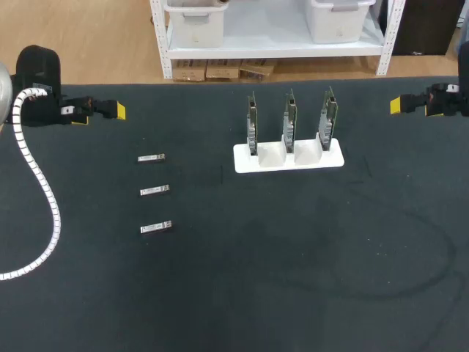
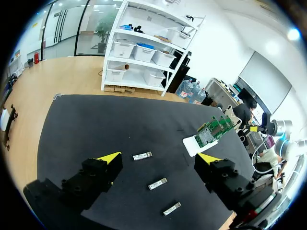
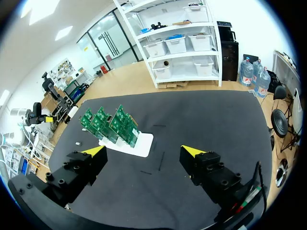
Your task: Pick up the optical module with the left hand, and insert it into the network port with the right hand.
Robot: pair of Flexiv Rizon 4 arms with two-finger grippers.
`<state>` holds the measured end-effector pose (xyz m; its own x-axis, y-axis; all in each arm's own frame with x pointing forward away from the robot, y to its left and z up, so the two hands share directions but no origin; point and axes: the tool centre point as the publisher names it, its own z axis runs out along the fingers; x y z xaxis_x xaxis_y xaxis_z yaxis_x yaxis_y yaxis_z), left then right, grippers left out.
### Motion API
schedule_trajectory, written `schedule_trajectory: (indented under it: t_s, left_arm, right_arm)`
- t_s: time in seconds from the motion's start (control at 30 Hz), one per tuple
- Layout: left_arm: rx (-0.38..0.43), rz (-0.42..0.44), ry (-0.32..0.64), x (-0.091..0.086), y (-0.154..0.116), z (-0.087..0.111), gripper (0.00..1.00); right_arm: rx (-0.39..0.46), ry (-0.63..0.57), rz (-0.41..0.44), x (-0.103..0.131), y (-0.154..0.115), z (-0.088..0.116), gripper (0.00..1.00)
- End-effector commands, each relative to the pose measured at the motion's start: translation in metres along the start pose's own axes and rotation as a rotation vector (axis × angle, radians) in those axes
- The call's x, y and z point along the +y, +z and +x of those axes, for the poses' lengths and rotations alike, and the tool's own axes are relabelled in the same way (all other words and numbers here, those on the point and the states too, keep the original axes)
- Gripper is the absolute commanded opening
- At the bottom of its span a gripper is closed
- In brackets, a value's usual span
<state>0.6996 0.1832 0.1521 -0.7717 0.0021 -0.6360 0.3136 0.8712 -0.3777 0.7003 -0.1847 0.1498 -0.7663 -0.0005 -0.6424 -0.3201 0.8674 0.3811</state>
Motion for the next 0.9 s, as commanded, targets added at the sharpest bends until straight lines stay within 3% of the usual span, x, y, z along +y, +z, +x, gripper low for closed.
schedule_trajectory:
  t_s: [0.03,0.17,0.37,0.47,0.67,0.8,0.9]
  left_arm:
    - [-0.004,0.006,0.001,0.001,0.001,0.001,1.0]
    - [-0.004,0.006,0.001,0.001,0.001,0.001,1.0]
    - [0.022,0.035,0.113,-0.004,0.009,-0.006,1.0]
    - [0.046,0.061,0.25,-0.003,0.016,-0.008,1.0]
    - [0.173,0.145,0.527,0.008,0.035,-0.011,1.0]
    - [0.258,0.188,0.641,0.017,0.045,-0.014,1.0]
    - [0.299,0.243,0.656,0.025,0.053,-0.018,1.0]
  right_arm:
    - [0.0,0.001,0.001,0.0,-0.001,0.0,1.0]
    - [0.0,0.001,0.001,0.0,-0.001,0.0,1.0]
    - [0.0,0.001,0.001,0.0,-0.001,0.0,1.0]
    - [0.0,0.001,0.001,0.0,-0.001,0.0,1.0]
    - [0.0,0.001,0.001,0.0,-0.001,0.0,1.0]
    - [0.0,0.001,0.001,0.0,-0.001,0.0,1.0]
    - [0.0,0.001,0.001,0.0,-0.001,0.0,1.0]
